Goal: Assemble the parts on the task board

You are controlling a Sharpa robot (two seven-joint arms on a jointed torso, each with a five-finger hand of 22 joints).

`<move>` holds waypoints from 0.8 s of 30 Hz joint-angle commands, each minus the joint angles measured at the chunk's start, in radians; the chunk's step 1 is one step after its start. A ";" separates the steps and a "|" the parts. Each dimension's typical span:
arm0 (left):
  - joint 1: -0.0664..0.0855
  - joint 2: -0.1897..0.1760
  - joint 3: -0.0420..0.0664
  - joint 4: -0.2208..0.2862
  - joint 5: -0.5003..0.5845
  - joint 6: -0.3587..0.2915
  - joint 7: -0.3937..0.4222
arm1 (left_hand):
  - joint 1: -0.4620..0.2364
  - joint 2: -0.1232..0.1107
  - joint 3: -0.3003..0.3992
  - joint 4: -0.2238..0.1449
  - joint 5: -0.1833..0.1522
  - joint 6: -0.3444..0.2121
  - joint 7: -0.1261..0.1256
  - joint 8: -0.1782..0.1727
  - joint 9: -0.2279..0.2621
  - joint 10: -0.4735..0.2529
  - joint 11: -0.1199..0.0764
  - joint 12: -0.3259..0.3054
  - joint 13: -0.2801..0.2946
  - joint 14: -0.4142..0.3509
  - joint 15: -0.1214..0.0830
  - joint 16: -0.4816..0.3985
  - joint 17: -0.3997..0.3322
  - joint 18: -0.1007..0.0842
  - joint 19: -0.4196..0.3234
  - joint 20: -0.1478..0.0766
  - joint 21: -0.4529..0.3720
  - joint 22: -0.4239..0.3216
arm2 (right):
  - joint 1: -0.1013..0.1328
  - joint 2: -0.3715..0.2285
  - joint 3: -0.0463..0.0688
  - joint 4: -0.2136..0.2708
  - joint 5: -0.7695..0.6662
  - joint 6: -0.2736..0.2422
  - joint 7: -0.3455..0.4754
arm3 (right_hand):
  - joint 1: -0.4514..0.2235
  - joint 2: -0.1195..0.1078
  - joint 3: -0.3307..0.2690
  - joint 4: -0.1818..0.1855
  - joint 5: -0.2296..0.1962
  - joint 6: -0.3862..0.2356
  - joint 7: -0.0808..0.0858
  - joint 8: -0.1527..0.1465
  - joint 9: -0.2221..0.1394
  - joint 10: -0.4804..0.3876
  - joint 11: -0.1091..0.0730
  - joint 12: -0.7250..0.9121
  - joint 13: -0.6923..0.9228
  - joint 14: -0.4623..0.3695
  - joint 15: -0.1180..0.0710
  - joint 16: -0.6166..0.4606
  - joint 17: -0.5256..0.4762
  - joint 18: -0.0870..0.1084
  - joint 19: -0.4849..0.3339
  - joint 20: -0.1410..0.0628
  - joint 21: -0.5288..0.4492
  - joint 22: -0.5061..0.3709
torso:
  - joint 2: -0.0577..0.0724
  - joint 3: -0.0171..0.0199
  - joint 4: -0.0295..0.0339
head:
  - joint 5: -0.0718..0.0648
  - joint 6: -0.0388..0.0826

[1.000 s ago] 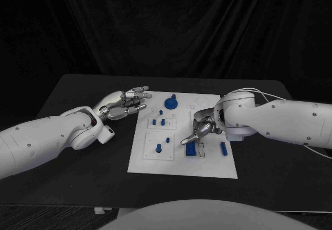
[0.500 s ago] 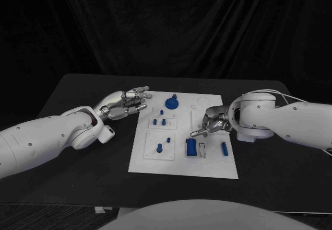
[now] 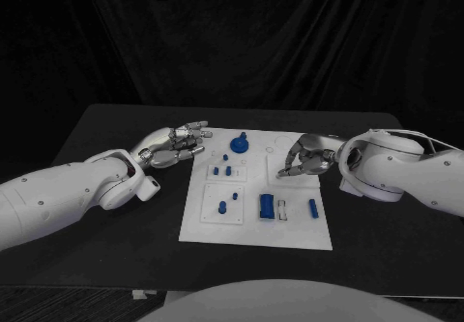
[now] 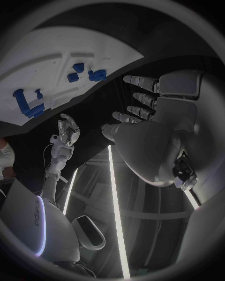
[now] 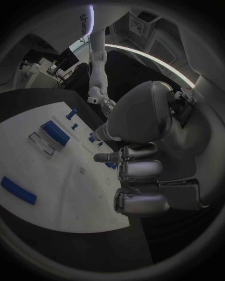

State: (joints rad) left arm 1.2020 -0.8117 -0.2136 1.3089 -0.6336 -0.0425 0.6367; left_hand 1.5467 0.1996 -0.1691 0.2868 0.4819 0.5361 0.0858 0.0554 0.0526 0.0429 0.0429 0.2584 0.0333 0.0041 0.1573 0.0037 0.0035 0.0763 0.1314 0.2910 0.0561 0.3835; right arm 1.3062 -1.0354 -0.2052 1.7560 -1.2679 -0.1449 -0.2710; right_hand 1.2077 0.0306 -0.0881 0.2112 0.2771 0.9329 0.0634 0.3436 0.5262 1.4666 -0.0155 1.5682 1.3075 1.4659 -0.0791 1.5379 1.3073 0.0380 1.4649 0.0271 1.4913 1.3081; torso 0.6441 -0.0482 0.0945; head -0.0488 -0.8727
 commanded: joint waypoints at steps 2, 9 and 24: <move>-0.002 -0.001 0.001 0.003 0.009 -0.004 0.023 | 0.004 0.006 0.005 0.002 0.005 0.004 0.002 0.006 0.000 -0.001 0.007 0.006 0.002 0.008 0.001 0.000 0.000 -0.006 0.006 0.002 0.006 0.002 | -0.010 -0.024 0.000 0.011 -0.125 -0.002 -0.047 | -0.046 0.007 -0.018 0.050 0.039 0.086 -0.017 0.003 -0.028 0.104 -0.006 0.003 0.263 0.089 -0.011 -0.005 0.182 -0.020 0.076 -0.003 0.007 0.239 | -0.001 -0.0003 -0.0001 | -0.004 0.000; -0.002 -0.001 0.001 0.004 0.009 -0.003 0.023 | 0.004 0.005 0.005 0.002 0.006 0.005 0.002 0.006 0.000 0.000 0.008 0.007 0.002 0.010 0.001 0.001 0.001 -0.006 0.007 0.002 0.007 0.002 | -0.013 -0.034 -0.001 0.011 -0.136 0.181 -0.221 | -0.198 0.022 -0.073 0.079 -0.024 0.191 -0.034 -0.038 -0.060 0.104 -0.021 0.003 0.263 0.088 -0.027 -0.008 0.173 -0.021 0.076 -0.020 0.013 0.240 | 0.002 -0.0009 0.0013 | -0.019 0.000; -0.003 -0.001 0.001 0.003 0.009 -0.002 0.028 | 0.004 0.005 0.005 0.002 0.006 0.006 0.003 0.006 0.000 0.001 0.009 0.010 0.002 0.010 0.001 0.001 0.001 -0.006 0.006 0.002 0.006 -0.001 | -0.014 -0.016 -0.001 -0.011 -0.138 0.352 -0.339 | -0.090 -0.023 -0.030 0.016 0.026 0.250 -0.036 -0.135 -0.133 0.104 -0.024 0.003 0.263 0.084 -0.034 -0.015 0.155 -0.019 0.072 -0.026 0.006 0.238 | 0.002 -0.0008 0.0015 | -0.021 0.000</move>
State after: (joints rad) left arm 1.2006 -0.8137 -0.2136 1.3089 -0.6337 -0.0427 0.6406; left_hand 1.5467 0.1996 -0.1691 0.2868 0.4819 0.5361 0.0858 0.0553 0.0526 0.0429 0.0429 0.2623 0.0342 0.0076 0.1609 0.0037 0.0035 0.0763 0.1313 0.2910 0.0561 0.3826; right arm 1.2943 -1.0515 -0.2059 1.7461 -1.3903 0.1334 -0.5493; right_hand 1.1056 0.0107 -0.1227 0.2357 0.2943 1.1812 0.0231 0.2173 0.3998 1.4651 -0.0359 1.5682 1.3074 1.4687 -0.1054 1.5263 1.3074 0.0233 1.4667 0.0070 1.5013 1.3078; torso 0.6455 -0.0489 0.0956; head -0.0684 -0.8727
